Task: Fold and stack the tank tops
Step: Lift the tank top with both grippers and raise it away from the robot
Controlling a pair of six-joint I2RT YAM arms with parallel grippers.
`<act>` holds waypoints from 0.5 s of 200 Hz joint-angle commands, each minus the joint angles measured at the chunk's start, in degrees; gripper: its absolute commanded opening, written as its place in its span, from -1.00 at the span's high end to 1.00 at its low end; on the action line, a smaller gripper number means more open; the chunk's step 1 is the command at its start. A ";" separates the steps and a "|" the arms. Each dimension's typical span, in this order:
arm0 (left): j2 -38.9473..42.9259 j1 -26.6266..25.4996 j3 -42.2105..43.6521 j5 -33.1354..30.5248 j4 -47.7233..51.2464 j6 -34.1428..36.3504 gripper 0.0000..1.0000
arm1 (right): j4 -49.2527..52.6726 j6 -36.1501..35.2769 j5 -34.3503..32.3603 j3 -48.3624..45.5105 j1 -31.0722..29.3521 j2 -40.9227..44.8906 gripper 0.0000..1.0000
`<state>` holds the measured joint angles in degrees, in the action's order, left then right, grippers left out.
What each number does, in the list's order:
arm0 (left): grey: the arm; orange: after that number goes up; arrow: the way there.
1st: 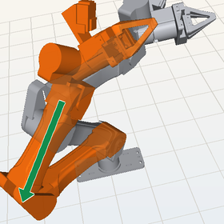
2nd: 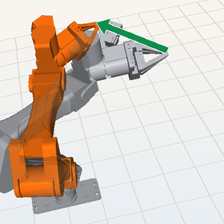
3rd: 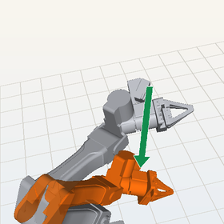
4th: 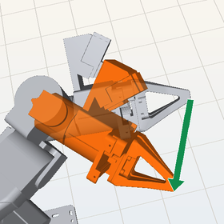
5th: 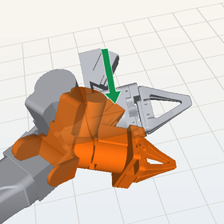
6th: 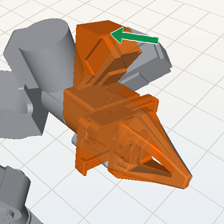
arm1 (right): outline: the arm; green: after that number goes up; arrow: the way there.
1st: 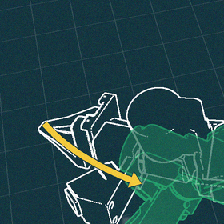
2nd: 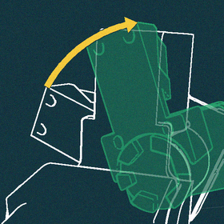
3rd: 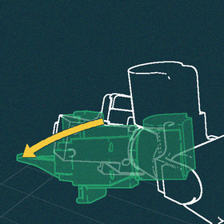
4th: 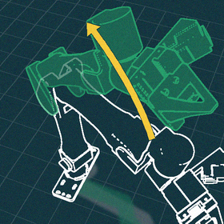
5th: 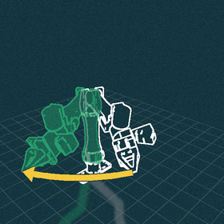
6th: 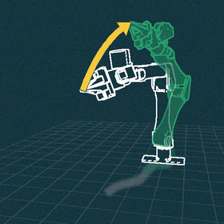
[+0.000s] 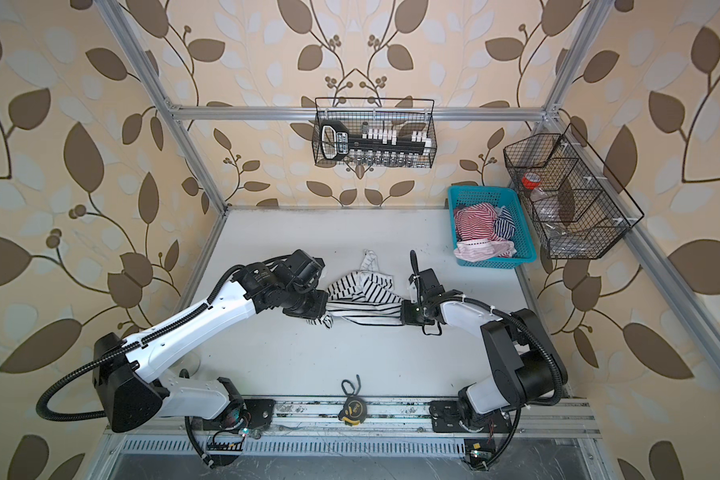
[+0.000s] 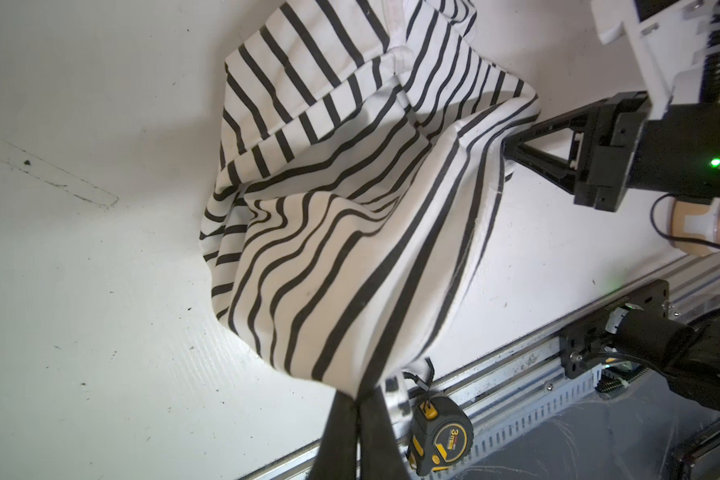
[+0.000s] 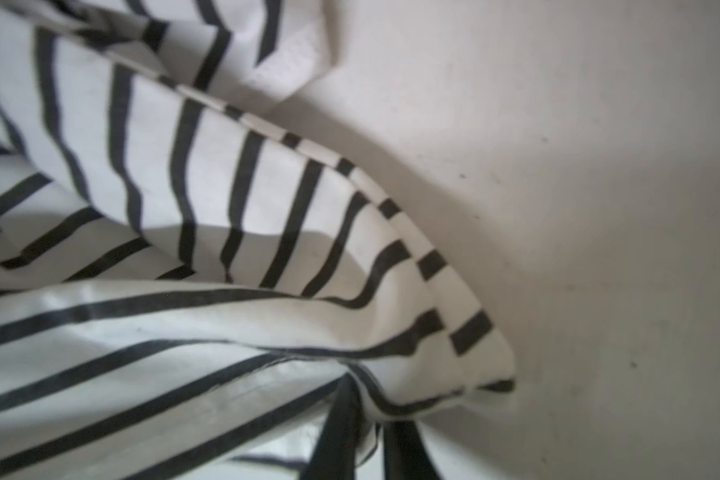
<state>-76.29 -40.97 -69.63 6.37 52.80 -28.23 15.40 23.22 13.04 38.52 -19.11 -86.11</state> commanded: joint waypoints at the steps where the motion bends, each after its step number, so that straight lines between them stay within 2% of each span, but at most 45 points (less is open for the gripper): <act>1: 3.19 2.00 -2.68 -3.40 2.39 1.17 1.00 | 5.89 -0.69 -4.30 -0.96 0.04 1.23 1.00; 57: 5.10 5.87 -6.37 -7.64 4.89 4.35 1.00 | 15.32 -3.54 -7.16 5.11 3.28 14.87 1.00; 100: 5.20 9.43 -13.54 -10.83 6.24 9.21 1.00 | 21.85 -8.27 -4.99 16.89 7.88 20.08 1.00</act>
<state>-73.47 -33.98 -77.56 1.69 55.70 -23.55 29.82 19.16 10.52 49.52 -13.78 -67.42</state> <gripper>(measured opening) 0.045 0.048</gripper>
